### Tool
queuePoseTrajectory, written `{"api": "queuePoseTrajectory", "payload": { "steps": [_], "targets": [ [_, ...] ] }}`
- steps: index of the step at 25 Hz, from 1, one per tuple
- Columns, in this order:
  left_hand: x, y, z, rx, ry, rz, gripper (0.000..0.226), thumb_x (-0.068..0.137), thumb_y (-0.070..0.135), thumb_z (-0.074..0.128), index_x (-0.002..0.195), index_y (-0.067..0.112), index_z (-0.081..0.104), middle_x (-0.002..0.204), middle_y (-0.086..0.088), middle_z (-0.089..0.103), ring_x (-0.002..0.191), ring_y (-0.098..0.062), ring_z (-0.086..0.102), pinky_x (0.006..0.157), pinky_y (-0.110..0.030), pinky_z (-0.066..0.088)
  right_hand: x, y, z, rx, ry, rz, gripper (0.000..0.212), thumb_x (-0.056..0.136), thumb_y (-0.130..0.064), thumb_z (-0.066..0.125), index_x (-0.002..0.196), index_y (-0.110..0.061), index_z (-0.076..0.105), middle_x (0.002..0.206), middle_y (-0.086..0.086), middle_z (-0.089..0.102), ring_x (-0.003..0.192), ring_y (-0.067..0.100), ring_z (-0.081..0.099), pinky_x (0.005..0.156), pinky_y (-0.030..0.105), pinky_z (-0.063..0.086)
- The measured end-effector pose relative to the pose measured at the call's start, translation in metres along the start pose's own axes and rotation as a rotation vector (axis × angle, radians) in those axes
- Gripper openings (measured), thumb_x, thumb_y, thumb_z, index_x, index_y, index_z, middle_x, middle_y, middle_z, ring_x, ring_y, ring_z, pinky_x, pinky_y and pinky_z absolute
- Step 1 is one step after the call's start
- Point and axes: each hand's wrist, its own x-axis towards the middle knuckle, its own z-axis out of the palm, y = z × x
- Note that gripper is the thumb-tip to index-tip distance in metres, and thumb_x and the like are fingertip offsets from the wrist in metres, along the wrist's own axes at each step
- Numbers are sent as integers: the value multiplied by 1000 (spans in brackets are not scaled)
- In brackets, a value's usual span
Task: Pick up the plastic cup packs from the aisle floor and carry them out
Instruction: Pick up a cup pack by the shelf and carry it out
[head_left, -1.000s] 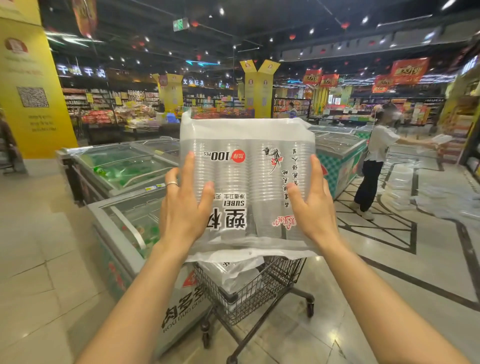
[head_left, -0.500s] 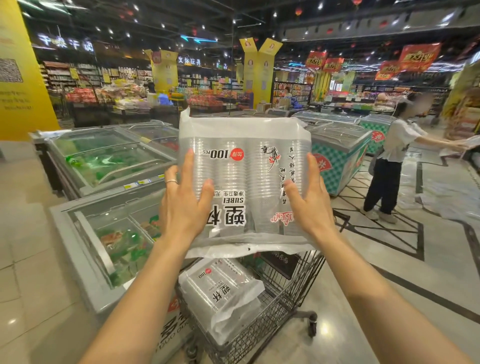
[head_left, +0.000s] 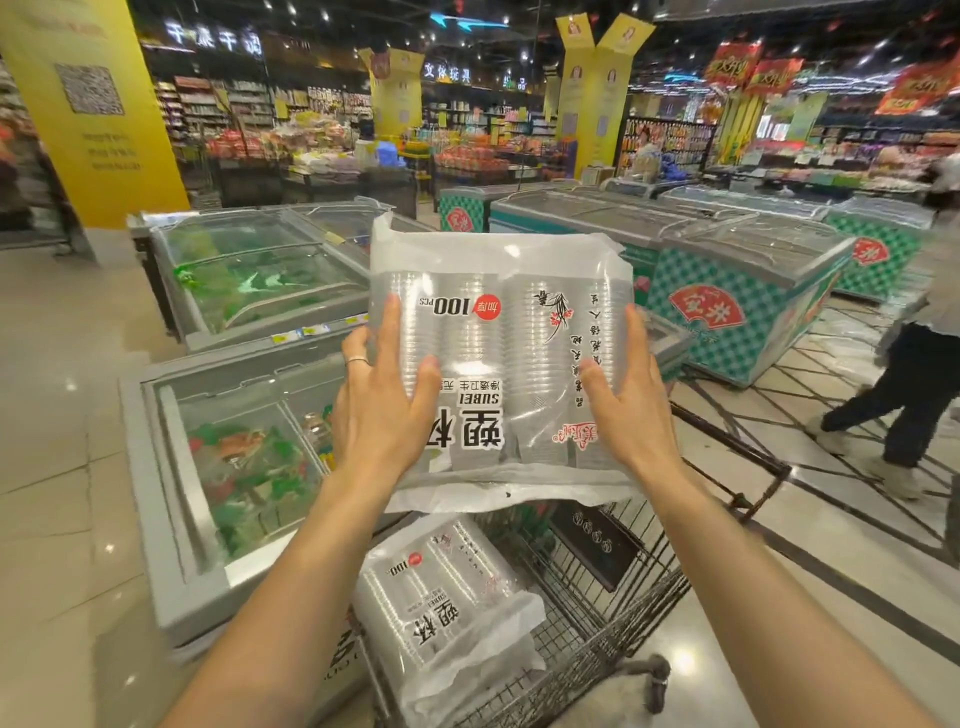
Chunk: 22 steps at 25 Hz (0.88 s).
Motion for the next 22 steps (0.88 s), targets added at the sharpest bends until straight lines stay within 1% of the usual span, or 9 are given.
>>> {"api": "queuePoseTrajectory", "payload": {
  "steps": [3, 6, 10, 12, 14, 16, 19, 20, 22],
  "targets": [
    [24, 1, 50, 45, 32, -30, 67, 99, 45, 42, 154, 43, 4, 157, -11, 18, 113, -43, 54, 87, -47, 45, 53, 46, 22, 37, -63, -19, 71, 100, -41, 47, 155, -36, 4, 162, -3, 17, 146, 19, 21, 114, 46, 22],
    [54, 4, 106, 100, 50, -114, 66, 99, 46, 41, 153, 45, 3, 156, -13, 20, 106, -45, 56, 86, -49, 48, 111, 95, 44, 85, -155, -87, 66, 102, -38, 42, 157, -29, 6, 163, -4, 11, 148, 17, 15, 115, 34, 13],
    [79, 6, 178, 152, 83, -210, 66, 99, 47, 41, 153, 45, 3, 156, -17, 21, 111, -45, 56, 86, -49, 48, 169, 152, 61, 138, -284, -55, 64, 103, -19, 36, 157, -30, 3, 162, -12, 6, 142, 0, 6, 110, 21, 0],
    [83, 0, 217, 154, 69, -268, 66, 99, 47, 41, 153, 45, 3, 155, -18, 23, 120, -43, 50, 90, -50, 47, 193, 179, 69, 151, -353, -11, 69, 100, -13, 38, 157, -28, 2, 162, -8, 13, 144, 9, 15, 113, 24, 8],
    [79, -10, 252, 138, 68, -331, 66, 98, 48, 41, 153, 45, 6, 155, -18, 25, 127, -40, 46, 95, -51, 45, 213, 207, 80, 176, -458, 52, 75, 96, -12, 42, 156, -32, 3, 153, -7, 30, 129, 21, 41, 105, 32, 29],
    [72, -24, 284, 96, 53, -393, 66, 98, 46, 43, 153, 44, 8, 155, -19, 25, 135, -37, 39, 100, -52, 42, 229, 234, 90, 232, -596, 90, 80, 90, -18, 49, 154, -41, 6, 153, -8, 34, 124, 16, 45, 103, 39, 35],
    [52, -49, 326, 15, -6, -422, 67, 99, 45, 43, 155, 39, 6, 159, -14, 24, 138, -33, 38, 103, -46, 41, 236, 277, 104, 250, -756, 113, 85, 77, -32, 60, 150, -46, 17, 148, -8, 42, 128, 20, 49, 105, 57, 40],
    [45, -58, 342, -4, -45, -441, 68, 99, 47, 41, 156, 38, 5, 161, -9, 23, 137, -30, 38, 103, -44, 41, 236, 290, 109, 237, -778, 119, 88, 75, -36, 63, 150, -46, 18, 149, -13, 40, 132, 17, 46, 107, 56, 38],
    [27, -77, 373, -25, -171, -481, 71, 97, 55, 35, 157, 35, 2, 162, -2, 21, 141, -24, 33, 106, -43, 38, 230, 309, 118, 194, -771, 137, 92, 72, -36, 64, 151, -45, 18, 144, -32, 36, 130, 1, 43, 110, 43, 35]
  ]
}}
